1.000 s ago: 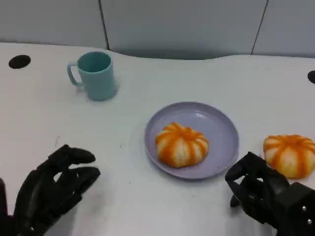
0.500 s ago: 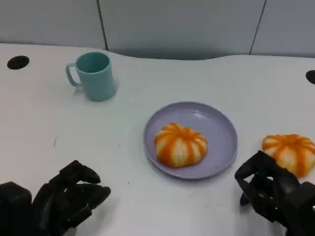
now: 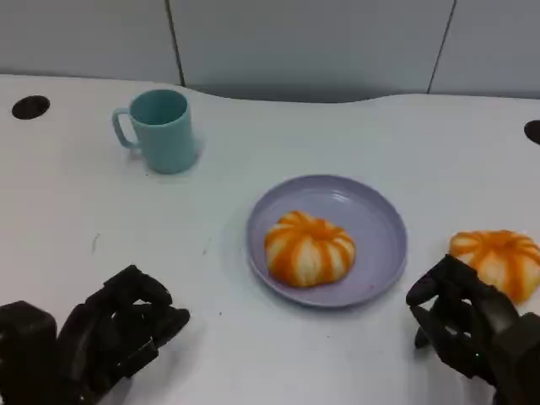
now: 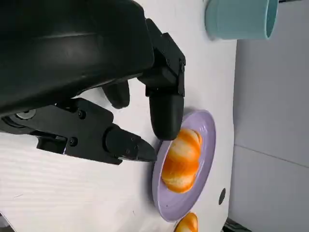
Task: Grasp the bread from the table and place it into the plate.
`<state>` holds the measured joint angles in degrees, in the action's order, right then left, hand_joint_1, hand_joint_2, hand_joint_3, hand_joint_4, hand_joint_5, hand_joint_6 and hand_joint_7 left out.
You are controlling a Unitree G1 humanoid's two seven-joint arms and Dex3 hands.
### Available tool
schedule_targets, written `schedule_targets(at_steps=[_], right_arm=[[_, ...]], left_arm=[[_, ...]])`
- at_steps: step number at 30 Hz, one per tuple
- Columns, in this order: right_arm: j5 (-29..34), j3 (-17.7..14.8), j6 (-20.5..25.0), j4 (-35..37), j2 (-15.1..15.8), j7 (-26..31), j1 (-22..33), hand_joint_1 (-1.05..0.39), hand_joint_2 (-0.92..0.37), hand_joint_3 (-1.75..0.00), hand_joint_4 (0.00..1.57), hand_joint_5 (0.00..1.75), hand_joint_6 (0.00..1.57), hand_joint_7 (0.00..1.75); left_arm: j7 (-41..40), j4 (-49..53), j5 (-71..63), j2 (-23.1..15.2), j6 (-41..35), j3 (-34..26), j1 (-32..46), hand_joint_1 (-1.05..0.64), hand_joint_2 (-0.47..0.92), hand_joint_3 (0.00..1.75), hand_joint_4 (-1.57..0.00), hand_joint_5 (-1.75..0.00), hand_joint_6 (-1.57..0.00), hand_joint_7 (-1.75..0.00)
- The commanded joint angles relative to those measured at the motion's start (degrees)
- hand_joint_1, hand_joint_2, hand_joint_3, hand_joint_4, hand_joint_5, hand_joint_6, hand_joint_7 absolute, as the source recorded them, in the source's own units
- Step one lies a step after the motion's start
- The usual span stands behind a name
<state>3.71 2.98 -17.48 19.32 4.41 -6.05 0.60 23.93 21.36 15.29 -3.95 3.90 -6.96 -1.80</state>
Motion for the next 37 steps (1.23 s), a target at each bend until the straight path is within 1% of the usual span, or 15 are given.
schedule_targets(at_steps=[1, 3, 7, 11, 17, 20, 32, 34, 37], right_arm=[[-0.28, -0.75, -1.67, 1.01, 0.31, 0.58, -0.38, -0.23, -0.91, -0.34, 0.58, 1.75, 0.38, 1.75], [-0.22, -0.67, -2.23, 1.42, 0.36, 0.56, -0.47, -0.23, -0.91, -0.34, 0.58, 1.75, 0.38, 1.75], [0.13, -0.44, -1.25, 0.62, 0.48, 0.65, -0.27, -0.23, -0.92, -0.34, 0.57, 1.75, 0.38, 1.75], [0.15, -0.41, -1.36, 0.65, 0.71, 0.44, -0.26, -0.24, -0.92, -0.34, 0.57, 1.75, 0.38, 1.75], [0.07, -0.50, -1.89, 1.20, 0.25, 0.89, -0.36, -0.24, -0.91, -0.34, 0.60, 1.75, 0.39, 1.75], [0.16, -0.42, -1.79, 1.01, 0.21, 1.03, -0.30, -0.24, -0.91, -0.34, 0.60, 1.75, 0.39, 1.75], [0.03, -0.23, 0.03, 0.31, 0.04, 0.92, -0.44, -0.25, -0.91, -0.34, 0.58, 1.75, 0.38, 1.75], [0.22, -0.19, 1.00, -0.29, -0.12, 1.28, -0.41, -0.25, -0.91, -0.34, 0.58, 1.75, 0.38, 1.75], [0.32, -0.11, 0.71, -0.21, -0.13, 1.50, -0.40, -0.24, -0.91, -0.34, 0.58, 1.75, 0.38, 1.75]], left_arm=[[0.91, 1.34, -0.21, -1.54, 1.54, -0.59, -0.06, -0.18, 0.92, 0.02, -0.64, -1.75, -0.49, -1.75], [1.00, 1.30, -0.35, -1.78, 1.75, -0.49, 0.00, -0.19, 0.92, 0.03, -0.63, -1.75, -0.49, -1.75], [0.31, 0.69, -0.13, -1.82, 1.18, -0.87, 0.22, -0.21, 0.92, 0.02, -0.60, -1.75, -0.48, -1.75], [0.30, 0.87, -0.43, -1.91, 1.77, -0.97, 0.23, -0.21, 0.92, 0.03, -0.60, -1.75, -0.46, -1.75], [-0.67, 0.13, -1.28, -1.76, 1.65, -0.95, 0.63, -0.20, 0.92, 0.04, -0.61, -1.75, -0.45, -1.75], [-0.49, 0.38, -1.29, -1.90, 1.80, -1.01, 0.52, -0.21, 0.92, 0.05, -0.58, -1.75, -0.42, -1.75], [-0.85, 0.90, -1.51, -2.49, 1.38, -0.92, -0.13, -0.22, 0.92, 0.04, -0.59, -1.75, -0.41, -1.75], [-0.58, 1.15, -1.44, -2.45, 1.83, -0.91, -0.20, -0.22, 0.92, 0.04, -0.59, -1.75, -0.42, -1.75], [-0.25, 1.17, -0.86, -2.30, 1.12, -1.01, -0.37, -0.21, 0.92, 0.05, -0.60, -1.75, -0.44, -1.75]])
